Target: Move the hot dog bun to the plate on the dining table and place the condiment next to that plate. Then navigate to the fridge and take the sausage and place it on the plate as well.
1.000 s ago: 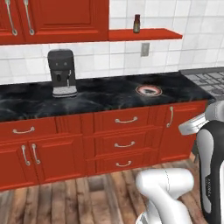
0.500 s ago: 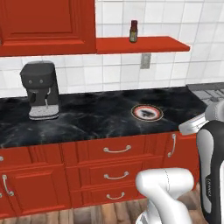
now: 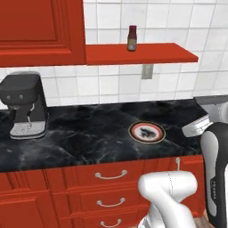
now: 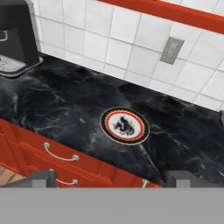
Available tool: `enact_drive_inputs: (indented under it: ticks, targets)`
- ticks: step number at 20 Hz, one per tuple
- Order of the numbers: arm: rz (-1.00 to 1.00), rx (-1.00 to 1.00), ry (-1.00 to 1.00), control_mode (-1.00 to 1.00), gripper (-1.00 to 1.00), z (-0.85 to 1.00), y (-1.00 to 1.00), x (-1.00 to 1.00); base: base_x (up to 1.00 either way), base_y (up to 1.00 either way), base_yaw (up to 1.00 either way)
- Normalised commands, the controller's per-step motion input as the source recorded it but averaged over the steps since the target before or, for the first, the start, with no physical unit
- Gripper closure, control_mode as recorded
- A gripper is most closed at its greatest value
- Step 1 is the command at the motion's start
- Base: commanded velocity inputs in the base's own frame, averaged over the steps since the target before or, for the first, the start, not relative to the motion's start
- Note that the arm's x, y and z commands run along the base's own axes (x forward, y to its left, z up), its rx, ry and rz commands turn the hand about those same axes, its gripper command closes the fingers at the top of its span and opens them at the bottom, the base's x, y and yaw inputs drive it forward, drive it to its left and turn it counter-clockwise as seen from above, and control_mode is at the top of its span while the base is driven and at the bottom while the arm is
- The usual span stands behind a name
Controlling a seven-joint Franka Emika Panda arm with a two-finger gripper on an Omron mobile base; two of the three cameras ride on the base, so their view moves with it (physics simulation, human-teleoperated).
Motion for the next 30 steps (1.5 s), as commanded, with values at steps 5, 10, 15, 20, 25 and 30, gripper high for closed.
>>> enact_drive_inputs:
  ticks: [5,10,15,20,25,30]
  targets:
    - [0.0,0.0,0.0,1.0,-1.0,0.0,0.0,0.0,0.36,0.0,-0.1]
    - [0.0,0.0,0.0,1.0,-1.0,0.0,0.0,0.0,0.63,0.0,-0.06]
    - [0.0,0.0,0.0,1.0,-1.0,0.0,0.0,0.0,0.72,0.08,0.0]
    - [0.0,0.0,-0.08,-1.0,-1.0,0.13,0.0,0.0,0.21,0.05,0.0]
    - [0.0,0.0,-0.21,-1.0,-1.0,0.55,0.13,0.0,0.0,0.0,0.0]
    - [0.0,0.0,-0.17,-1.0,-1.0,0.7,0.1,0.0,0.0,0.0,0.0]
